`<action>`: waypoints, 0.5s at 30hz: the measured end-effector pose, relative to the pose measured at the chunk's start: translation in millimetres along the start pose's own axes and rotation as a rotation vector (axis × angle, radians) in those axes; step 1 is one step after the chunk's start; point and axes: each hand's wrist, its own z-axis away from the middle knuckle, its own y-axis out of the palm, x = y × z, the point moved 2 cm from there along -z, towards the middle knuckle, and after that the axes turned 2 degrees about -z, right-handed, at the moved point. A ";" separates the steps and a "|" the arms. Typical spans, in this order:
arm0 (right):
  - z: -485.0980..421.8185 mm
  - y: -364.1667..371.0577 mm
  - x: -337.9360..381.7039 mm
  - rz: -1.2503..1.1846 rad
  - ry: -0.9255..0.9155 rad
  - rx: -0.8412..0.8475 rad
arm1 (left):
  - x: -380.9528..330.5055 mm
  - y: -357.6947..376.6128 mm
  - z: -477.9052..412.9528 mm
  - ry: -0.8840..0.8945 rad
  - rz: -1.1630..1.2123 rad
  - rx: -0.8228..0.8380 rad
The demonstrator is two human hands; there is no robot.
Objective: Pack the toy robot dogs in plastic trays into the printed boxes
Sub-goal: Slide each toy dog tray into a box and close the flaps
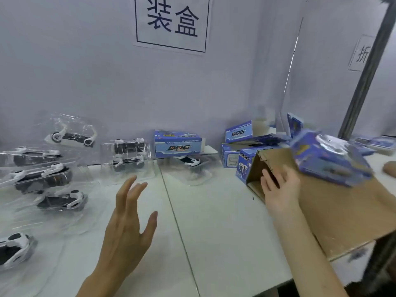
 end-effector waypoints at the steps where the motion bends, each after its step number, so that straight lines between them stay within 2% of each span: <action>1: -0.4 -6.8 -4.7 0.063 -0.001 -0.027 | 0.3 0.2 0.8 -0.007 0.008 0.013; 3: -0.6 -13.8 -11.4 0.142 -0.012 -0.057 | 2.2 0.9 2.5 -0.027 0.011 0.075; 5: -2.5 -15.2 -13.4 0.201 -0.041 -0.073 | 5.7 6.7 4.8 -0.058 -0.021 0.206; 9: -3.6 0.6 -26.2 0.412 -0.066 0.030 | 21.1 30.2 18.6 -0.080 -0.315 0.722; 11: -0.1 17.0 -36.5 0.571 -0.101 0.141 | 25.0 35.4 27.0 -0.102 -0.321 0.905; 13: 3.1 34.1 -51.1 0.695 -0.169 0.279 | 27.5 35.8 32.0 -0.118 -0.297 0.966; 15: 0.3 50.9 -69.3 0.836 -0.287 0.404 | 28.6 35.6 31.2 -0.111 -0.309 0.950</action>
